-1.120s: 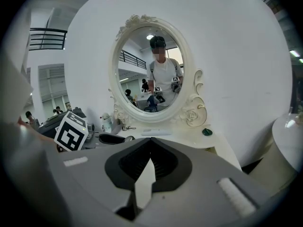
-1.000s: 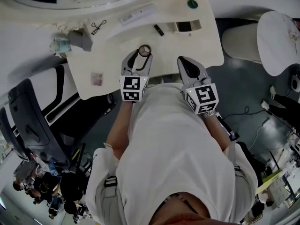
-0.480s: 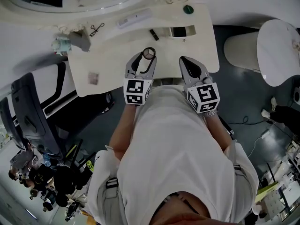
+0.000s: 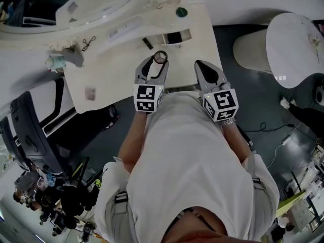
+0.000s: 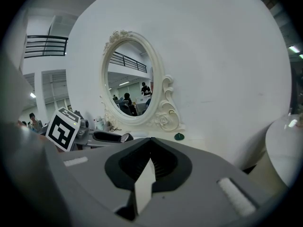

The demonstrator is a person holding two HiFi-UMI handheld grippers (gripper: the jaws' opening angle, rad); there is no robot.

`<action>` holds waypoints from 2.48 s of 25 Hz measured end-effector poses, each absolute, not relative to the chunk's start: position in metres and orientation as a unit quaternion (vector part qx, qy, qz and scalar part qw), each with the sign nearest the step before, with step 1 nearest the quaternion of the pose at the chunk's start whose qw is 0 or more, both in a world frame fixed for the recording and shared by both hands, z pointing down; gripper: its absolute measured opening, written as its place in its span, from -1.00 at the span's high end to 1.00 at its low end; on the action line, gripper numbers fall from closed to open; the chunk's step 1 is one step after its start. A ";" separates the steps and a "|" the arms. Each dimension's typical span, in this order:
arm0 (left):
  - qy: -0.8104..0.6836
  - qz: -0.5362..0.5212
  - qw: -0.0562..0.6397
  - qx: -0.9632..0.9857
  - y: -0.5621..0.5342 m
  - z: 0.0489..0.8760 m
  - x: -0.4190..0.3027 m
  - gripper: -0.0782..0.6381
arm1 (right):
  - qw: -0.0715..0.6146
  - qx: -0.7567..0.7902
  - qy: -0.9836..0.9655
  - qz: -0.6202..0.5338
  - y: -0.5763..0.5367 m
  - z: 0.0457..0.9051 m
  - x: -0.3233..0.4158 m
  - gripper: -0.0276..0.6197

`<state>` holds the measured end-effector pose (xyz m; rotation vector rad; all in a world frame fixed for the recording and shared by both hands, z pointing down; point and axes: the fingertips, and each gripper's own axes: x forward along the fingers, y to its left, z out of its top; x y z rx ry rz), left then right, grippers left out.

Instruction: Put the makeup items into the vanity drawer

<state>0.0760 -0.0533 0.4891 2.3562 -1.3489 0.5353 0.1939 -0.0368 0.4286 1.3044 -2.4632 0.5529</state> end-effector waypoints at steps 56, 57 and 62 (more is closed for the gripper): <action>-0.456 0.295 0.290 0.788 -0.168 0.648 0.158 0.17 | 0.208 0.491 -0.812 0.238 -0.094 0.469 0.309 0.89; -0.456 0.294 0.291 0.788 -0.168 0.648 0.158 0.17 | 0.208 0.491 -0.812 0.238 -0.094 0.469 0.309 0.89; -0.458 0.289 0.290 0.789 -0.167 0.649 0.158 0.16 | 0.208 0.490 -0.813 0.237 -0.093 0.470 0.310 0.89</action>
